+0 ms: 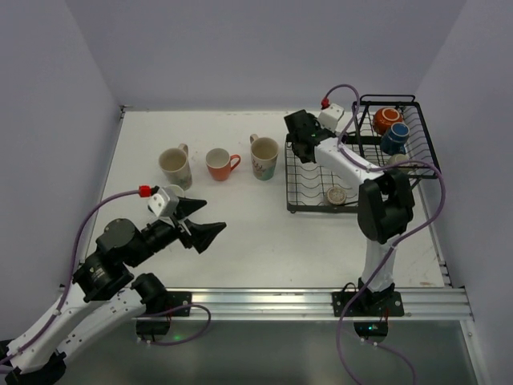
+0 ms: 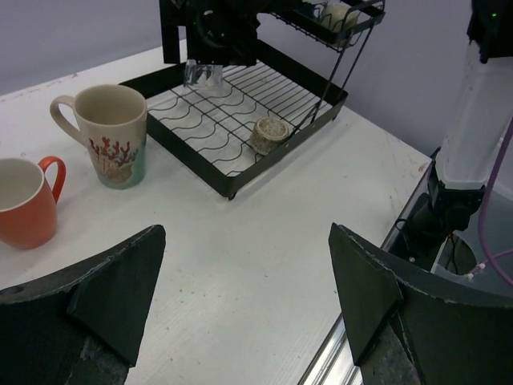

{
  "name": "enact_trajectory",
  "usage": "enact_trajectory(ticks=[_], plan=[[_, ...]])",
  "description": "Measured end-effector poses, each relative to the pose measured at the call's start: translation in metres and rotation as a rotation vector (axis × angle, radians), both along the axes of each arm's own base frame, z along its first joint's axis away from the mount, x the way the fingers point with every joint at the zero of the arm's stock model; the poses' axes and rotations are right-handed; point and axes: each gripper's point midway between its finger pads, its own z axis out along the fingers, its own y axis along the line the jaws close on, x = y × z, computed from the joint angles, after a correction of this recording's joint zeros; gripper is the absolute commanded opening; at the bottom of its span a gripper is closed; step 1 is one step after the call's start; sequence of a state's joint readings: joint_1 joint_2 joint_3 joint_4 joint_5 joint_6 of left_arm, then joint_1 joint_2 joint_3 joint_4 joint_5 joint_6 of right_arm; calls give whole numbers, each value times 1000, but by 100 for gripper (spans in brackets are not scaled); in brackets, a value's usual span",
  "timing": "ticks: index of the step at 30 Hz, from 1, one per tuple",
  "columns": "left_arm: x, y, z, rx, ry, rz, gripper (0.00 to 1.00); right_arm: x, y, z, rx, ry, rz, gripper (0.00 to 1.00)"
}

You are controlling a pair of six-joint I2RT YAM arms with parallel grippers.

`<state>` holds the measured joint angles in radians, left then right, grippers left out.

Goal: Unload the cups from the dish rack

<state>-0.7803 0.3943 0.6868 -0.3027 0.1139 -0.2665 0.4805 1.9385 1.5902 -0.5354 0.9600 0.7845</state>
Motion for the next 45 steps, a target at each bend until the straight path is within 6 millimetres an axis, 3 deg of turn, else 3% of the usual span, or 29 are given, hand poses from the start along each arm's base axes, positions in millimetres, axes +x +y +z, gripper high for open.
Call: enact_trajectory(ticks=[7, 17, 32, 35, 36, 38, 42, 43, 45], plan=[[-10, -3, 3, -10, -14, -29, 88, 6, -38, -23, 13, 31, -131, 99], [-11, -5, 2, 7, -24, -34, 88, 27, -34, -43, 33, 52, -110, 99], [-10, -7, -2, 21, -15, -35, 87, 52, -44, -40, 4, 46, -102, 99], [-9, -7, -2, 20, -16, -33, 87, 53, -50, -41, 0, 54, -109, 89], [-9, -7, -2, 20, -16, -32, 87, 53, -52, -41, -2, 58, -111, 80], [-9, -7, -2, 20, -16, -31, 87, 52, -54, -42, -6, 67, -110, 72], [-9, -6, -2, 21, -15, -30, 86, 53, -52, -42, -2, 71, -98, 60], [-9, -6, -2, 21, -15, -30, 86, 54, -51, -42, -2, 68, -93, 53], [-10, -6, -2, 20, -16, -30, 86, 55, -47, -42, -8, 64, -75, 49]])
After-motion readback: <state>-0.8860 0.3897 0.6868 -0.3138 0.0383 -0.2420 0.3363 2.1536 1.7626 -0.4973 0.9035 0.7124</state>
